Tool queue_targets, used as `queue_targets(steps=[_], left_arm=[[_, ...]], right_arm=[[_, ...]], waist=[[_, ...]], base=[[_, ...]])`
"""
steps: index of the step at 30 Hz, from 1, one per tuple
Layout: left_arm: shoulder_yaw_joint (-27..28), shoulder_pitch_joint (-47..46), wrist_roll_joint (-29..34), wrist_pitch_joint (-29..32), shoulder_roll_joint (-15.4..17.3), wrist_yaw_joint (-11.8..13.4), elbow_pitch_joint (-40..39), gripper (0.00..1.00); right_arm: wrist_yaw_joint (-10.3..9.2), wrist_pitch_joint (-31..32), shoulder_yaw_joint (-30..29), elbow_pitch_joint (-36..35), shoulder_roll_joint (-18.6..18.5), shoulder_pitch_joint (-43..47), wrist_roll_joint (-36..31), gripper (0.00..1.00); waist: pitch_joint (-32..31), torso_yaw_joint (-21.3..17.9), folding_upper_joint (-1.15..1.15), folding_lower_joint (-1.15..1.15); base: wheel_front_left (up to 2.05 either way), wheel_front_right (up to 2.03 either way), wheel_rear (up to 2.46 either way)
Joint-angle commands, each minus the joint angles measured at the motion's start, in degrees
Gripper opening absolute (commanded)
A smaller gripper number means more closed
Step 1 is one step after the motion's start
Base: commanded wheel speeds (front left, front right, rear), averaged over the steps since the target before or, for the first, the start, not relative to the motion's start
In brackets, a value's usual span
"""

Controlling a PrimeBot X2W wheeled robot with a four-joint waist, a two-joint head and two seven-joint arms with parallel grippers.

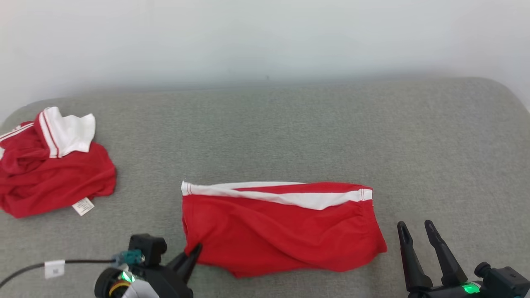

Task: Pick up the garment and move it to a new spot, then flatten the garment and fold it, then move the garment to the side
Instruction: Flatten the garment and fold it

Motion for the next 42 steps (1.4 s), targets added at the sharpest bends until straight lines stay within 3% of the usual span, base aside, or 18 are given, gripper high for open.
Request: queue_targets(steps=[1, 4, 12, 23, 30, 35, 42], left_arm=[[0.1, 1.1, -0.6, -0.7, -0.2, 0.5, -0.2, 0.0], [0.5, 2.7, -1.1, -1.7, -1.3, 1.0, -0.3, 1.0], [5.1, 4.2, 3.1, -4.5, -1.3, 3.5, 0.2, 1.0], [30.4, 13.8, 21.3, -4.6, -2.8, 5.8, -7.4, 1.0], [45.5, 21.0, 31.9, -4.6, -7.4, 3.6, -11.4, 1.0], [53.0, 25.7, 40.8, -4.6, -10.3, 2.0, -13.3, 1.0], [62.0, 31.7, 48.4, -4.6, -14.7, 0.4, -15.8, 1.0]], right_arm=[[-0.13, 0.0, 0.0, 0.0, -0.2, 0.5, -0.4, 1.0], [-0.13, 0.0, 0.3, 0.3, -0.5, 0.4, -0.6, 1.0], [-0.13, 0.0, -0.3, 0.7, -1.0, 0.9, -0.7, 1.0], [-0.13, 0.0, -2.3, 0.8, -0.4, 1.9, -0.9, 1.0], [-0.13, 0.0, -3.0, 1.0, 0.1, 1.9, -0.7, 1.0], [-0.13, 0.0, -3.7, 1.5, 0.5, 1.8, -0.7, 1.0], [-0.13, 0.0, -4.9, 2.1, 1.0, 2.2, -1.5, 1.0]], waist=[[-0.8, 1.0, 0.0, 0.0], [-1.1, 1.1, 0.0, 0.0], [-2.1, 1.4, 0.0, 0.0], [-3.8, 2.6, 0.0, 0.0], [-4.5, 2.8, 0.0, 0.0], [-4.9, 2.4, 0.0, 0.0], [-5.2, 2.1, 0.0, 0.0]], base=[[0.0, 0.0, 0.0], [0.0, 0.0, 0.0], [0.0, 0.0, 0.0], [0.0, 0.0, 0.0], [0.0, 0.0, 0.0], [0.0, 0.0, 0.0], [0.0, 0.0, 0.0]])
